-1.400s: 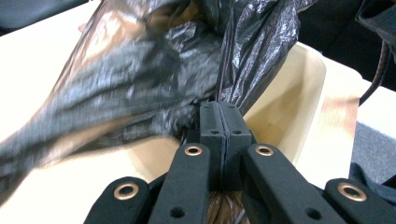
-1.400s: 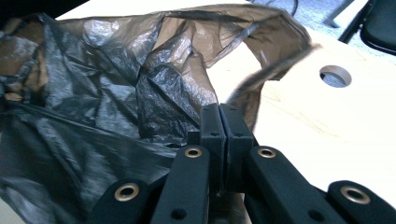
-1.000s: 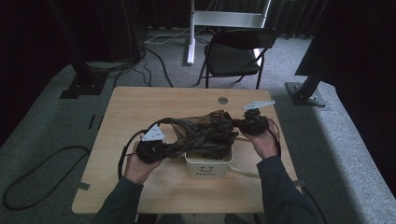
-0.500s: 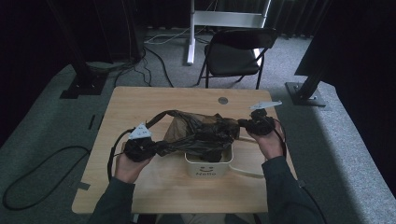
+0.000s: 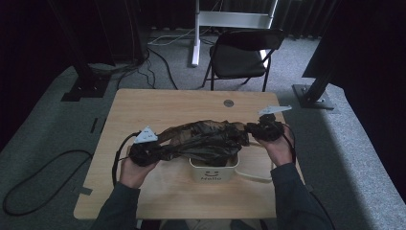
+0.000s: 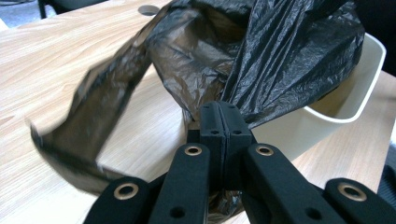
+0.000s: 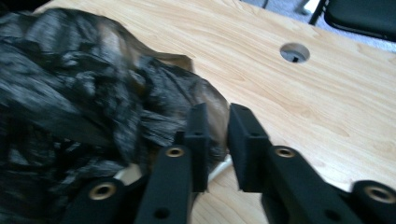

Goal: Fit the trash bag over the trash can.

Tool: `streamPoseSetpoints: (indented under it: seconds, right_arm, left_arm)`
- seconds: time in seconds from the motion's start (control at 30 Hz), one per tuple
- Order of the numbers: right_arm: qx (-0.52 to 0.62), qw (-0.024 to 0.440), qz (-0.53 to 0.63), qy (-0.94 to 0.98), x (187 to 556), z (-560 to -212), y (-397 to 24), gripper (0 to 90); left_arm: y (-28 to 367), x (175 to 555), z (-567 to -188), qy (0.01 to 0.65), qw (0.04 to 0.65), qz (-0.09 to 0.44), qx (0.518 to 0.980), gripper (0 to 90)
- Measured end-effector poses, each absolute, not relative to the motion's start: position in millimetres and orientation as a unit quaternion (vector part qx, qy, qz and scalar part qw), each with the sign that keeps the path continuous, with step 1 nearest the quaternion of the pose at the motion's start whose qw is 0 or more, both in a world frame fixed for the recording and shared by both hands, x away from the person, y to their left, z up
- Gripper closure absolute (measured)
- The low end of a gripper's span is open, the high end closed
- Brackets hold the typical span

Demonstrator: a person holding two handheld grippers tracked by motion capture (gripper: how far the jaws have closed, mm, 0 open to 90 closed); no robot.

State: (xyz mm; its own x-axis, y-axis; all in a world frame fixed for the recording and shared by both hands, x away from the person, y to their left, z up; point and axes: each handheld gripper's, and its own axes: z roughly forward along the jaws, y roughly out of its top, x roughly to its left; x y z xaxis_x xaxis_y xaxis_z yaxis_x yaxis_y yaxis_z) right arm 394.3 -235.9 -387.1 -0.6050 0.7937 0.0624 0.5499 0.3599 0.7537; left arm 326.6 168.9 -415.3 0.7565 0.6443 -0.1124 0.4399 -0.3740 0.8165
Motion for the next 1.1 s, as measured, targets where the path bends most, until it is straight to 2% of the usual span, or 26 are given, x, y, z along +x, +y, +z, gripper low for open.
streamPoseSetpoints:
  seconds: [0.1, 0.27, 0.83, 1.1]
  right_arm:
    - [0.403, 0.166, 0.389, 0.811, 389, -381, -233, 67.7]
    - [0.396, 0.168, 0.404, 0.807, 383, -373, -234, 63.7]
    - [0.356, 0.152, 0.438, 0.811, 369, -354, -218, 62.5]
    - [0.340, 0.135, 0.438, 0.821, 365, -362, -213, 59.6]
  left_arm:
    - [164, 326, -415, 0.325, 0.454, 0.111, 0.822, 90.0]
    - [158, 324, -415, 0.317, 0.456, 0.107, 0.825, 90.0]
    - [144, 325, -412, 0.301, 0.461, 0.101, 0.829, 90.0]
    - [140, 324, -413, 0.299, 0.463, 0.096, 0.829, 89.9]
